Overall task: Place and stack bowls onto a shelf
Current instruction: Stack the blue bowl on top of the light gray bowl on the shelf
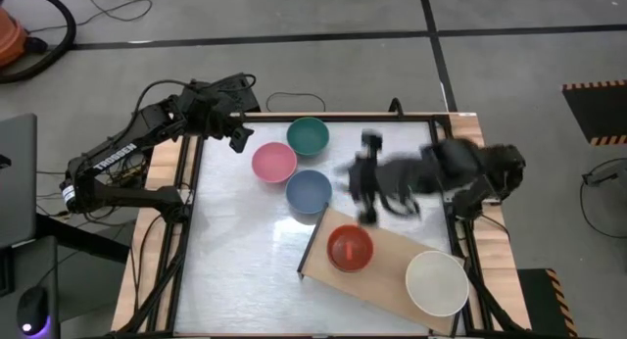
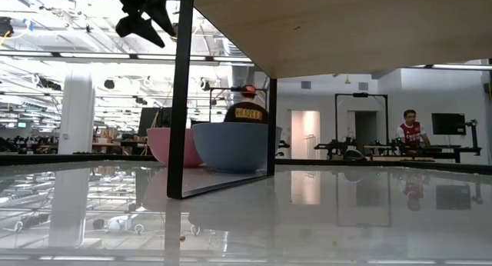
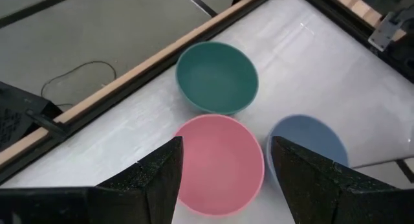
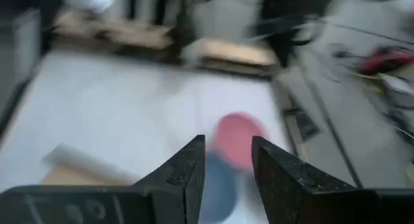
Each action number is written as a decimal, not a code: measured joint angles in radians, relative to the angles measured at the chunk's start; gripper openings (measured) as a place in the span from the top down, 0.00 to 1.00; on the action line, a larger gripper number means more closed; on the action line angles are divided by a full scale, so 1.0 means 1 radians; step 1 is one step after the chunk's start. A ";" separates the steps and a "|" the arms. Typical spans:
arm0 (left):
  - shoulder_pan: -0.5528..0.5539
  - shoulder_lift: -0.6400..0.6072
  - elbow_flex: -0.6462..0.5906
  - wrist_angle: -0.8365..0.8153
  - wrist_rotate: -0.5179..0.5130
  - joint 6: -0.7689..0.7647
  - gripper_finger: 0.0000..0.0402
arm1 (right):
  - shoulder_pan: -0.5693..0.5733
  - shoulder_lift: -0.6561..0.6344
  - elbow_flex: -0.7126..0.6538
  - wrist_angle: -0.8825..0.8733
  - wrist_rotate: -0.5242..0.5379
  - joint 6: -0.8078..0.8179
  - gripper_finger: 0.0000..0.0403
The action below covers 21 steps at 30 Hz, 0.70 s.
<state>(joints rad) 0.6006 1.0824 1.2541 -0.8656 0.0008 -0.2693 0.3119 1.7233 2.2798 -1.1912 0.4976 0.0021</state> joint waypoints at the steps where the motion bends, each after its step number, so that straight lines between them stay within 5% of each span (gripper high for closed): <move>1: 0.000 0.000 0.000 -0.006 0.000 -0.001 0.45 | -0.047 0.000 0.002 0.034 0.001 -0.004 0.62; 10: 0.000 0.000 0.000 -0.059 0.000 -0.002 0.45 | -0.407 0.166 0.000 0.156 -0.314 -0.043 0.52; 21: 0.000 0.000 0.000 -0.121 -0.011 0.003 0.45 | -0.399 0.503 -0.002 0.120 -0.395 -0.167 0.40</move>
<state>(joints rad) 0.6010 1.0821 1.2541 -0.9861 -0.0107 -0.2664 -0.0876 2.2263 2.2774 -1.0714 0.1024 -0.1649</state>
